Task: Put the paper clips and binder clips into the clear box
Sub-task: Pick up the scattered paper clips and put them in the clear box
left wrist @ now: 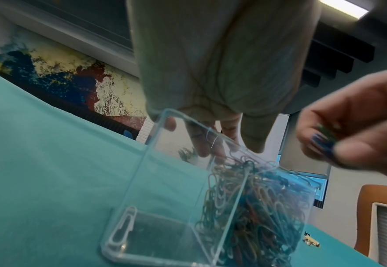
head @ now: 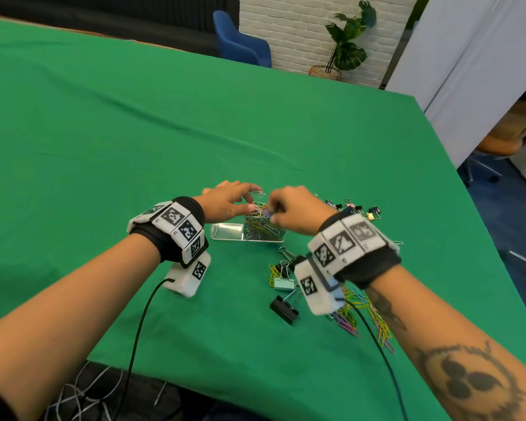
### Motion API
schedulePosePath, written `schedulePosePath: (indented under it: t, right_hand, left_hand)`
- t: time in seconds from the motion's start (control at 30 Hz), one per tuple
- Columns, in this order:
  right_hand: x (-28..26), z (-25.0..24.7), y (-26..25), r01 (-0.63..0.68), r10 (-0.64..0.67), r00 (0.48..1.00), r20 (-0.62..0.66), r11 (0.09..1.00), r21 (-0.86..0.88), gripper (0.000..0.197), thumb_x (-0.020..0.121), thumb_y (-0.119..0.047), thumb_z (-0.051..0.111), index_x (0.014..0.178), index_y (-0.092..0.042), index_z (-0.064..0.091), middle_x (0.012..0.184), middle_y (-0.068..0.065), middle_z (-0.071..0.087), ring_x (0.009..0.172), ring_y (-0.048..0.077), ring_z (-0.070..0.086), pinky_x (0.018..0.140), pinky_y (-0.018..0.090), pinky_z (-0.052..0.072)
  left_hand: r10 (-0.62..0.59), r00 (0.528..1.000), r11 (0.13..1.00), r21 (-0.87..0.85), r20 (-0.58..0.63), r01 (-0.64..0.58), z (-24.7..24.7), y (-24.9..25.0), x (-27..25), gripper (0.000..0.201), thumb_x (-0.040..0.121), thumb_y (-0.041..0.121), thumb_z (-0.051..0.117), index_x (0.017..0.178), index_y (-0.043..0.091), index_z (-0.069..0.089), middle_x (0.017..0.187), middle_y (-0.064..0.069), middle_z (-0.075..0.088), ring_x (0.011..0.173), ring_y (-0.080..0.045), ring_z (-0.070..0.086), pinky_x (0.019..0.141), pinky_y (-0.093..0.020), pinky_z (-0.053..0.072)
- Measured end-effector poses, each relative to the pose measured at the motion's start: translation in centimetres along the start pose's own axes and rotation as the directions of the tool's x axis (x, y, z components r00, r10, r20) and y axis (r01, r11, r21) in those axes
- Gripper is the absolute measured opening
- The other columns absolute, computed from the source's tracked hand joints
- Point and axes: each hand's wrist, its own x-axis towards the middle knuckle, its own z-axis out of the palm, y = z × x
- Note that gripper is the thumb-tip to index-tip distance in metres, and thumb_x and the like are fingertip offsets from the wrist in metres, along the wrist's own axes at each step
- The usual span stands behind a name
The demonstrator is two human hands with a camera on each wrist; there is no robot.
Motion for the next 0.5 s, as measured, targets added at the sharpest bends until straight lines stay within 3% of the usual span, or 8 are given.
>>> schedulePosePath:
  t: [0.07, 0.13, 0.37, 0.43, 0.5]
  right_hand:
    - [1.5, -0.8, 0.2, -0.033, 0.032, 0.994, -0.109, 0.999, -0.014, 0.017, 0.086, -0.005, 0.052, 0.099, -0.007, 0.063, 0.103, 0.010, 0.065, 0.096, 0.026, 0.059, 0.088, 0.035, 0.049]
    - [2.5, -0.3, 0.3, -0.043, 0.035, 0.991, -0.127, 0.997, -0.064, 0.016, 0.085, -0.006, 0.055, 0.098, -0.011, 0.064, 0.106, 0.011, 0.066, 0.099, 0.028, 0.061, 0.089, 0.040, 0.051]
    - [2.0, 0.0, 1.9, -0.057, 0.073, 0.953, -0.294, 0.996, 0.062, 0.018, 0.083, -0.018, 0.064, 0.099, -0.011, 0.067, 0.102, 0.010, 0.068, 0.098, 0.027, 0.060, 0.088, 0.036, 0.049]
    - [1.3, -0.1, 2.4, -0.049, 0.077, 0.930, -0.359, 0.995, 0.086, 0.019, 0.085, -0.021, 0.062, 0.100, -0.011, 0.065, 0.100, 0.008, 0.066, 0.094, 0.025, 0.058, 0.087, 0.036, 0.048]
    - [0.0, -0.3, 2.8, -0.027, 0.071, 0.906, -0.417, 0.993, 0.111, 0.019, 0.086, -0.025, 0.060, 0.099, -0.012, 0.064, 0.093, 0.003, 0.063, 0.085, 0.020, 0.055, 0.083, 0.032, 0.047]
  left_hand:
    - [0.000, 1.000, 1.000, -0.004, 0.001, 0.000, -0.2, 0.0, 0.0, 0.041, 0.095, 0.032, 0.043, 0.135, 0.030, 0.038, 0.123, 0.002, 0.054, 0.104, -0.011, 0.040, 0.103, -0.044, 0.032]
    - [0.001, 1.000, 1.000, 0.000, 0.005, -0.001, -0.3, 0.1, 0.1, 0.040, 0.096, 0.028, 0.042, 0.136, 0.029, 0.037, 0.125, 0.001, 0.053, 0.104, -0.011, 0.039, 0.104, -0.043, 0.031]
    - [0.013, 0.999, 1.000, -0.015, 0.031, -0.013, 0.0, -0.3, 0.4, 0.041, 0.095, 0.021, 0.043, 0.136, 0.025, 0.038, 0.125, -0.001, 0.054, 0.113, -0.018, 0.045, 0.104, -0.047, 0.032]
    - [0.021, 1.000, 0.989, -0.147, 0.021, -0.017, -0.2, -0.2, 0.2, 0.041, 0.096, 0.015, 0.043, 0.136, 0.018, 0.039, 0.132, -0.006, 0.052, 0.121, -0.021, 0.045, 0.109, -0.040, 0.030]
    - [0.025, 0.994, 0.966, -0.252, -0.108, -0.052, -1.1, -0.3, -0.9, 0.039, 0.094, 0.016, 0.048, 0.132, 0.012, 0.044, 0.132, -0.010, 0.050, 0.121, -0.019, 0.046, 0.106, -0.030, 0.032]
